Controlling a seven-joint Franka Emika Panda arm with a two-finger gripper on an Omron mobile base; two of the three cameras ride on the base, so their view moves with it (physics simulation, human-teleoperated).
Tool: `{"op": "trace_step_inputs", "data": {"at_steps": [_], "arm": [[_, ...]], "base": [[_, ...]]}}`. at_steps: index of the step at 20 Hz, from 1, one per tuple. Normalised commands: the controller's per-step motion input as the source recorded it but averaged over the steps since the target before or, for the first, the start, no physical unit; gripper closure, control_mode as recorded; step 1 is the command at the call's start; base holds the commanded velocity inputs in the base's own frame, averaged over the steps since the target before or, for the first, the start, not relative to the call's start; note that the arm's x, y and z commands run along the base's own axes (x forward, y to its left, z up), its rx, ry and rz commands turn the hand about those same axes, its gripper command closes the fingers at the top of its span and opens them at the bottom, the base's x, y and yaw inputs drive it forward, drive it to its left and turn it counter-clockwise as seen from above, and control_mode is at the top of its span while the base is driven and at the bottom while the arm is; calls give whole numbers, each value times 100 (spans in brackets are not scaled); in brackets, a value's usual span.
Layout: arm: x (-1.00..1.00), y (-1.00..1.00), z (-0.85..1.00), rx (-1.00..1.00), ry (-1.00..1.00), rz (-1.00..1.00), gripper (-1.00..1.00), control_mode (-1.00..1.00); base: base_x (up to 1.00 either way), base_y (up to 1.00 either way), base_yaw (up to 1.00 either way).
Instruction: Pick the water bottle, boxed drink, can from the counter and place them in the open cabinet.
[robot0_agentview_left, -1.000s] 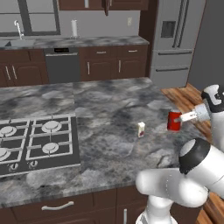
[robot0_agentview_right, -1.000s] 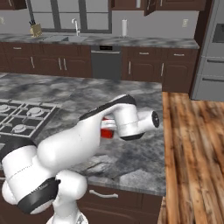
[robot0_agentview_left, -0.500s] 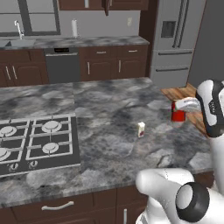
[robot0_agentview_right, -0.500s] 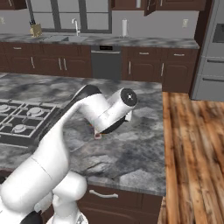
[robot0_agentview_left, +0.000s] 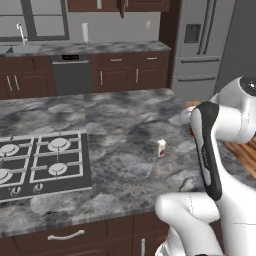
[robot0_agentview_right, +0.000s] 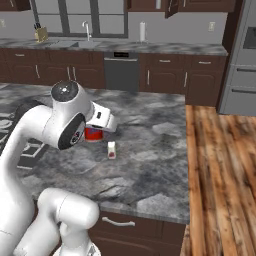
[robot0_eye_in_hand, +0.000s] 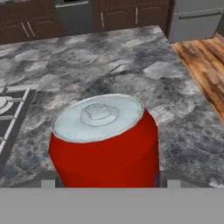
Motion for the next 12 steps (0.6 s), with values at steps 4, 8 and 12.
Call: {"op": "trace_step_inputs", "data": {"at_steps": [4,8,12], "arm": [[-76,38,55,-20,0,-35,100,-100],[-83,23,56,-10,-12,-38,100,-100],[-58,7,60,-5,-11,-37,100,-100]], "base": [[0,0,0],[0,0,0],[0,0,0]]}}
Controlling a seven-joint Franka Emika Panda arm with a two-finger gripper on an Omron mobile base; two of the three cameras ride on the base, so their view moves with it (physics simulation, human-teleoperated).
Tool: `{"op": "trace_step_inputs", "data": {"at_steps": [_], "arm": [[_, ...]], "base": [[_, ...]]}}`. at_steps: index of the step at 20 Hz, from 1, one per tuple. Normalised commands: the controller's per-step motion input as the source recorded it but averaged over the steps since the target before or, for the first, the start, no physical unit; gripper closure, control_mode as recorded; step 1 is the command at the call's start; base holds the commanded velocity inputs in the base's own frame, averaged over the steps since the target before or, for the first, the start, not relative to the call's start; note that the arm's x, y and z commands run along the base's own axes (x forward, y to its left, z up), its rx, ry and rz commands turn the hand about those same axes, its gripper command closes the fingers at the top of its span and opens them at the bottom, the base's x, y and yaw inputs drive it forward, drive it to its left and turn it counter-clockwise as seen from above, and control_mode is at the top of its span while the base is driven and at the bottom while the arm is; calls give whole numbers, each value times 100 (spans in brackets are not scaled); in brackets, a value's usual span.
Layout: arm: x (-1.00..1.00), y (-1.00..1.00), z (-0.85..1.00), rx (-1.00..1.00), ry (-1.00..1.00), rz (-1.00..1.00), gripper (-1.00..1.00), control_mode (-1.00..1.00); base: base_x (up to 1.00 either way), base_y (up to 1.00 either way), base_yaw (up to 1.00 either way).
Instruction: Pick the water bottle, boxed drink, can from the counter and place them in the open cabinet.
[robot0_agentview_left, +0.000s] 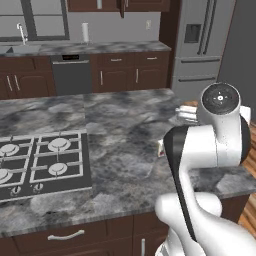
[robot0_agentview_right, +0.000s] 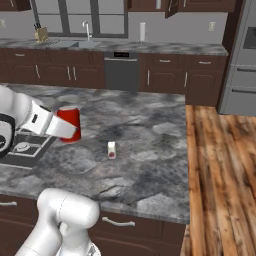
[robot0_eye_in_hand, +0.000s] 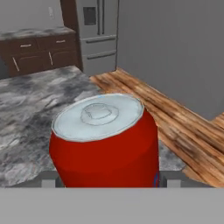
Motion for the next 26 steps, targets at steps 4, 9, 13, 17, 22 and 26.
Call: {"op": "trace_step_inputs", "data": {"at_steps": [4,9,13,17,22,26], "arm": [[-38,5,41,0,-1,-18,100,-100],[-8,0,23,0,5,5,100,-100],[0,0,3,0,16,30,100,-100],[0,0,-29,0,2,30,100,-100],[20,0,-58,0,0,26,100,-100],[4,0,-3,1,2,7,100,-100]], "base": [[0,0,0],[0,0,0],[0,0,0],[0,0,0],[0,0,0],[0,0,0]]}}
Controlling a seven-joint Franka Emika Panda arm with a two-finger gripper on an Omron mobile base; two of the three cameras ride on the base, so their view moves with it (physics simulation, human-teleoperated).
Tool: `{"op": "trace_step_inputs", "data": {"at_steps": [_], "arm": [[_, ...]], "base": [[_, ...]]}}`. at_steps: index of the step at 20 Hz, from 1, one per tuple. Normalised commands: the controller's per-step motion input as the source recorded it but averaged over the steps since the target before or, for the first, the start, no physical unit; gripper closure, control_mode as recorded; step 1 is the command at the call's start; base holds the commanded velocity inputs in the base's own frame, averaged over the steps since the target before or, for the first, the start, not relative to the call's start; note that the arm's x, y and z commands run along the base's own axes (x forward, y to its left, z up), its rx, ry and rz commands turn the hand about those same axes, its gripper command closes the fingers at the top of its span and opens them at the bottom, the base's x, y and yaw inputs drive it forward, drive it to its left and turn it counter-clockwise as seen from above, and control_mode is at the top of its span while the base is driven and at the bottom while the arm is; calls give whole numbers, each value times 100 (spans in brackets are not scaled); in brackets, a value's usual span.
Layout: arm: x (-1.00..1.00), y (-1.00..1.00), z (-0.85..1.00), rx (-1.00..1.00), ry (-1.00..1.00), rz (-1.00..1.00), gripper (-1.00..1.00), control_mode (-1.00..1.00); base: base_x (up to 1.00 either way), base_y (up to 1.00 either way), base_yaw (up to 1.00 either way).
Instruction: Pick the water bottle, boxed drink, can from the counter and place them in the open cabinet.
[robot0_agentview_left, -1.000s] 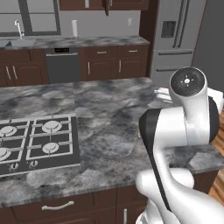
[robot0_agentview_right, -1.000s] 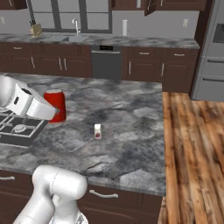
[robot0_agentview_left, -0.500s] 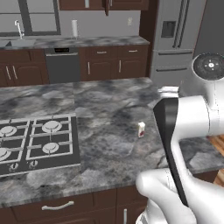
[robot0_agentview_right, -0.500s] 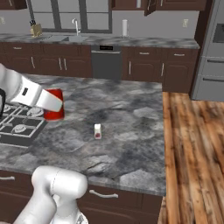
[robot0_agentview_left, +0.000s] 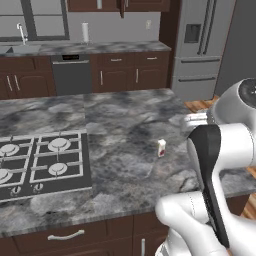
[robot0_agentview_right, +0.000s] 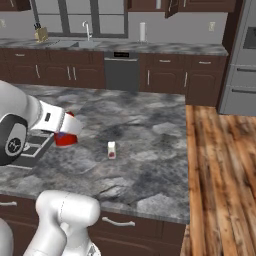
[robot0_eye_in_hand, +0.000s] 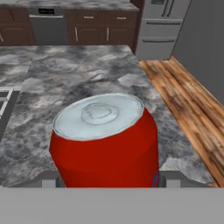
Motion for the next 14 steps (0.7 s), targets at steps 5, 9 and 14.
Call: {"op": "trace_step_inputs", "data": {"at_steps": [5,9,14], "arm": [[0,0,0,0,0,0,100,-100],[0,0,0,0,0,0,100,-100],[-2,0,0,0,0,0,100,100]], "base": [[0,0,0],[0,0,0],[-68,-15,-6]]}}
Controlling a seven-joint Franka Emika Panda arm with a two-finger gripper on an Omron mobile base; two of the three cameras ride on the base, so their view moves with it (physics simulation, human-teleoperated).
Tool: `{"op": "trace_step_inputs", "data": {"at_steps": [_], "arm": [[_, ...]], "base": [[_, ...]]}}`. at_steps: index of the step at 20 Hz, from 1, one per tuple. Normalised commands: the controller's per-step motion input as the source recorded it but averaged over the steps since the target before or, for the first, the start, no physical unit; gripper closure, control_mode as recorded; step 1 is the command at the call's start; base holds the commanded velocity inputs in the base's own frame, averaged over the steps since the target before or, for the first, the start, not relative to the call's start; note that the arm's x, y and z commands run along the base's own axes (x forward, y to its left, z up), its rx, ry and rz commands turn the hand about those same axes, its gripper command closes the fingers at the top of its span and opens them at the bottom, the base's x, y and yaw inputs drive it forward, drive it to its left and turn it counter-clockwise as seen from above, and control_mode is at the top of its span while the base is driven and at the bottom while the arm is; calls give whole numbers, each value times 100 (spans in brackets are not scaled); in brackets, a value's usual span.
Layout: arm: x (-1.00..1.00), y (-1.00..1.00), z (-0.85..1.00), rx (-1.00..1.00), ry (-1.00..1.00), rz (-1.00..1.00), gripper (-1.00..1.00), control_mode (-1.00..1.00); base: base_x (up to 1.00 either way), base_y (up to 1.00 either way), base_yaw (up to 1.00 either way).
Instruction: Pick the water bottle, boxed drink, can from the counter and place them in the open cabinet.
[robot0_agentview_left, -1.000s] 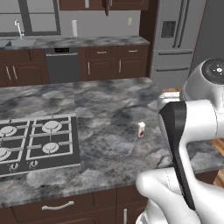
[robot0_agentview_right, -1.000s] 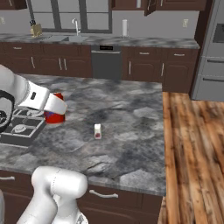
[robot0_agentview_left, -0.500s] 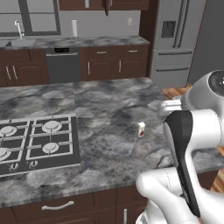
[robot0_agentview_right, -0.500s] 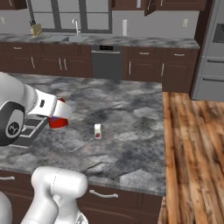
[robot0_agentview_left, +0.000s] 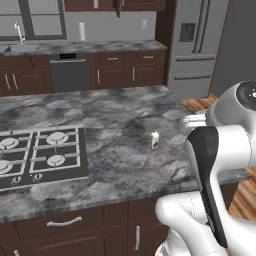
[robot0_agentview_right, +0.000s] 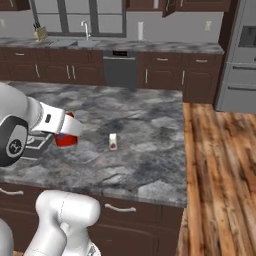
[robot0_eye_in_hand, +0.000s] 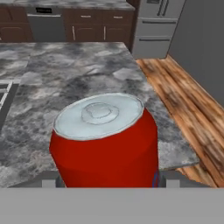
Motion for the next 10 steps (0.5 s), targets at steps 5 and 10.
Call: {"op": "trace_step_inputs", "data": {"at_steps": [5,10], "arm": [[0,0,0,0,0,0,100,100],[0,0,0,0,0,0,100,100]], "base": [[-86,-92,-9],[-9,-100,-2]]}}
